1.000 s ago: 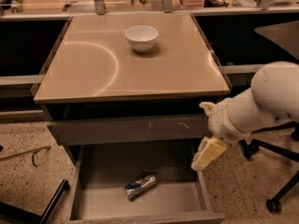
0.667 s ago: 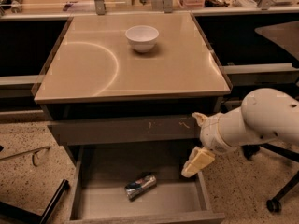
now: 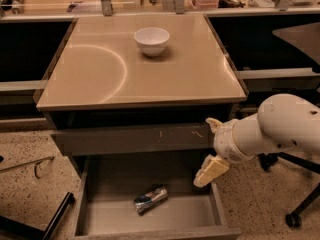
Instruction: Pick redbull can from middle drawer and place on counter
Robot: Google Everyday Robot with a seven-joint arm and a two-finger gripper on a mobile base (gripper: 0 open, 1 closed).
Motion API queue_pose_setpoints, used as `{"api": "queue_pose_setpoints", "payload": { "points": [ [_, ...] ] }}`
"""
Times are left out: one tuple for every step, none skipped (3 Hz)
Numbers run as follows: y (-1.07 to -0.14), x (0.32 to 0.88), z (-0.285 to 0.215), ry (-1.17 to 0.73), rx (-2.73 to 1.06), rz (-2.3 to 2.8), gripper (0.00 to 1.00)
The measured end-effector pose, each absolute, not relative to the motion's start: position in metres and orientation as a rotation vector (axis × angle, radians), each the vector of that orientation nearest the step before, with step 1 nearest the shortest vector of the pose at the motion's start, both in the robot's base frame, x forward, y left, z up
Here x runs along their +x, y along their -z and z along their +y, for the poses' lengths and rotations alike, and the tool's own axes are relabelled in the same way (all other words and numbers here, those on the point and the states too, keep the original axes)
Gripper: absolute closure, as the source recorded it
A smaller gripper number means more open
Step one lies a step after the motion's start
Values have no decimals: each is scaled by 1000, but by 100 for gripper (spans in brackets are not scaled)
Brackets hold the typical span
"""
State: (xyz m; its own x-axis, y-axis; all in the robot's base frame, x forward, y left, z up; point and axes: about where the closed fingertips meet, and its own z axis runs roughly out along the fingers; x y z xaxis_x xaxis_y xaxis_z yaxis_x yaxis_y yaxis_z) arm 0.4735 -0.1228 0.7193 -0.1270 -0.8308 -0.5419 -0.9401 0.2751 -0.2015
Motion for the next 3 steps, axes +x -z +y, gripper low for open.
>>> {"api": "queue_pose_setpoints", "payload": {
  "points": [
    [-706, 475, -115, -291, -1601, 1983, 0],
    [-667, 473, -92, -372, -1635, 1984, 0],
    [-602, 464, -66, -497, -1615, 1983, 0]
  ]
}}
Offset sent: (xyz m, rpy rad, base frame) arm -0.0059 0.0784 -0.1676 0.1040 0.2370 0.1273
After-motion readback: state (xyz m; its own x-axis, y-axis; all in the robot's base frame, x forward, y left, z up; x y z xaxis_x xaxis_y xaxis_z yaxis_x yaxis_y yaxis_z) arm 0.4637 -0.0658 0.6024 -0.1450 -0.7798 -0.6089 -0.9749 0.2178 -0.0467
